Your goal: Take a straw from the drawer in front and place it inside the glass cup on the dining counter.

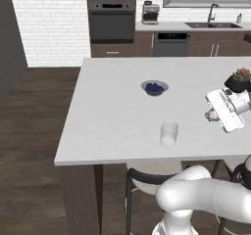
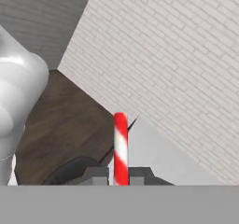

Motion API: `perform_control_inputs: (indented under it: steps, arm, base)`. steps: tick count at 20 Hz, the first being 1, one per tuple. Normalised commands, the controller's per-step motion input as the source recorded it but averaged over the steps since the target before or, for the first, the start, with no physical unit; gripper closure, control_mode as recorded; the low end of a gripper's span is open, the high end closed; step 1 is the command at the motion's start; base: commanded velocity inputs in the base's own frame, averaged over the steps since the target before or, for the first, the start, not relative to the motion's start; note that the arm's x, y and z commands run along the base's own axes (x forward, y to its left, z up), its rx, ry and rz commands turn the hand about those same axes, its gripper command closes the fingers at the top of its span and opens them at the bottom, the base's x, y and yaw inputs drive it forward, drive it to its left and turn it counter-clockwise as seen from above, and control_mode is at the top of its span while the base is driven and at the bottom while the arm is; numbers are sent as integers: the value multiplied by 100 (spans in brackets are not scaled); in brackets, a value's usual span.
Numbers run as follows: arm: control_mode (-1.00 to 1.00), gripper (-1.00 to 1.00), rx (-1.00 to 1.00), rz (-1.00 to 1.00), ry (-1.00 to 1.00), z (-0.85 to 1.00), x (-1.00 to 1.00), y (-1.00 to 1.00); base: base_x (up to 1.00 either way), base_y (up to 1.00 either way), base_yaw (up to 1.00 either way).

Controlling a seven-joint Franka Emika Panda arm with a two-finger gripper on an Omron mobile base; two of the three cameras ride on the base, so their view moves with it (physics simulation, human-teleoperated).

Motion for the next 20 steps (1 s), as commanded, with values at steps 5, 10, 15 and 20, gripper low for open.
perform_control_inputs:
  steps: [5, 10, 15, 20]
  arm:
    - [-100, 100, 3, 0, 12, 8, -12, 37]
    - [-100, 100, 18, 0, 0, -10, -18, 22]
    - [-100, 100, 16, 0, 0, 7, -2, 21]
    - [-100, 100, 7, 0, 7, 24, 1, 34]
  base:
    - [0, 0, 0]
    - [0, 0, 0]
    - [0, 0, 0]
    - [0, 0, 0]
